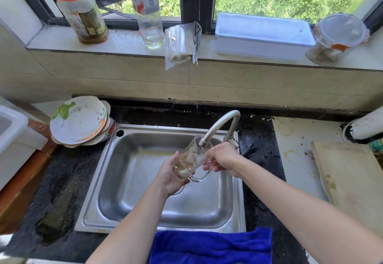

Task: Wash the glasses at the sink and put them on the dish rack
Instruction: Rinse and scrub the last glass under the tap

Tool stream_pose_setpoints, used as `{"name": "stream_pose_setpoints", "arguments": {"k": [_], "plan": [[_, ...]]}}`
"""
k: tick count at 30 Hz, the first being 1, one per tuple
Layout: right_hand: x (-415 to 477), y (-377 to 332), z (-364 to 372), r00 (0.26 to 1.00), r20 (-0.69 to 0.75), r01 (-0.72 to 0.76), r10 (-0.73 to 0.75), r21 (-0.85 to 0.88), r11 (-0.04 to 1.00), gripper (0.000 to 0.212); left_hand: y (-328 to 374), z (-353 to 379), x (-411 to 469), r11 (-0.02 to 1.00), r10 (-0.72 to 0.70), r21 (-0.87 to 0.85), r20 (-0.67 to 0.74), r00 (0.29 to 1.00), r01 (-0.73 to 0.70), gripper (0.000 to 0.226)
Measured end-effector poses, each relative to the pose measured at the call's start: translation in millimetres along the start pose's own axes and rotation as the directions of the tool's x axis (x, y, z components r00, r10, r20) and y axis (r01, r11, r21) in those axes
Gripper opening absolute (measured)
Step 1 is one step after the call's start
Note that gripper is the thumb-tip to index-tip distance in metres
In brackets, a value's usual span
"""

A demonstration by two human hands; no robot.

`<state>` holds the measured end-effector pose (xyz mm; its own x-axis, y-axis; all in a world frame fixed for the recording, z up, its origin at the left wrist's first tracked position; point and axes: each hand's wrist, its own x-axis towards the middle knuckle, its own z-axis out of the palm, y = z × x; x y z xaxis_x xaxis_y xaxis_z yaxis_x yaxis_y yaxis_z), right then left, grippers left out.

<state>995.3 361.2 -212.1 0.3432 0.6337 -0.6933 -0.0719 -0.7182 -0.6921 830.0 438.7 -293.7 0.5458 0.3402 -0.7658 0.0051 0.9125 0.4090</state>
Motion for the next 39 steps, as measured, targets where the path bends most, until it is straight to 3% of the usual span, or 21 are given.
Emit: {"name": "stream_pose_setpoints", "arguments": {"k": [4, 8, 13, 16, 18, 22, 26, 28, 31, 34, 37, 39], "plan": [[4, -1, -1, 0.999, 0.036, 0.028, -0.024, -0.117, 0.993, 0.015, 0, -7, -2, 0.989, -0.124, 0.08, -0.039, 0.992, 0.127, 0.049], [12, -4, 1, 0.994, 0.063, 0.09, -0.084, -0.103, 0.991, 0.011, 0, -7, -10, 0.964, -0.212, 0.168, 0.024, 0.977, 0.205, 0.054], [18, 11, 1, 0.997, 0.03, -0.07, 0.067, 0.118, 0.991, 0.014, -1, -3, -19, 0.997, -0.048, 0.06, 0.025, 0.999, 0.046, 0.034], [26, 26, 2, 0.966, 0.121, -0.254, 0.227, 0.301, 0.919, 0.014, 11, -2, -23, 0.976, -0.003, 0.217, -0.034, 0.999, 0.01, 0.037], [28, 36, 7, 0.942, 0.18, -0.33, 0.282, 0.362, 0.872, 0.017, 24, 2, -26, 0.935, 0.004, 0.35, -0.155, 0.988, 0.051, 0.04], [26, 51, 22, 0.945, 0.09, -0.322, 0.313, 0.414, 0.852, 0.019, 47, 3, -27, 0.854, 0.116, 0.518, -0.282, 0.952, 0.049, 0.042], [24, 62, 25, 0.985, -0.123, -0.085, 0.124, 0.283, 0.955, 0.024, 61, -3, -26, 0.818, 0.195, 0.575, -0.315, 0.929, 0.024, 0.045], [17, 57, 23, 0.995, -0.089, 0.058, -0.041, 0.186, 0.981, 0.027, 65, -2, -26, 0.805, 0.193, 0.593, -0.301, 0.934, 0.025, 0.046], [10, 41, 19, 0.986, 0.053, 0.145, -0.158, 0.203, 0.968, 0.021, 64, 3, -23, 0.803, 0.127, 0.594, -0.243, 0.962, 0.044, 0.049], [13, 30, 13, 0.966, -0.005, 0.256, -0.257, 0.135, 0.957, 0.009, 57, 9, -19, 0.881, 0.034, 0.471, -0.148, 0.988, 0.041, 0.038], [18, 29, 8, 0.889, -0.078, 0.426, -0.452, -0.222, 0.877, 0.007, 45, 12, -11, 0.903, 0.002, 0.425, -0.134, 0.991, 0.055, 0.028], [18, 31, 4, 0.829, -0.024, 0.481, -0.559, -0.48, 0.734, 0.011, 34, 16, -3, 0.91, -0.042, 0.405, -0.119, 0.992, 0.088, 0.017]]}}
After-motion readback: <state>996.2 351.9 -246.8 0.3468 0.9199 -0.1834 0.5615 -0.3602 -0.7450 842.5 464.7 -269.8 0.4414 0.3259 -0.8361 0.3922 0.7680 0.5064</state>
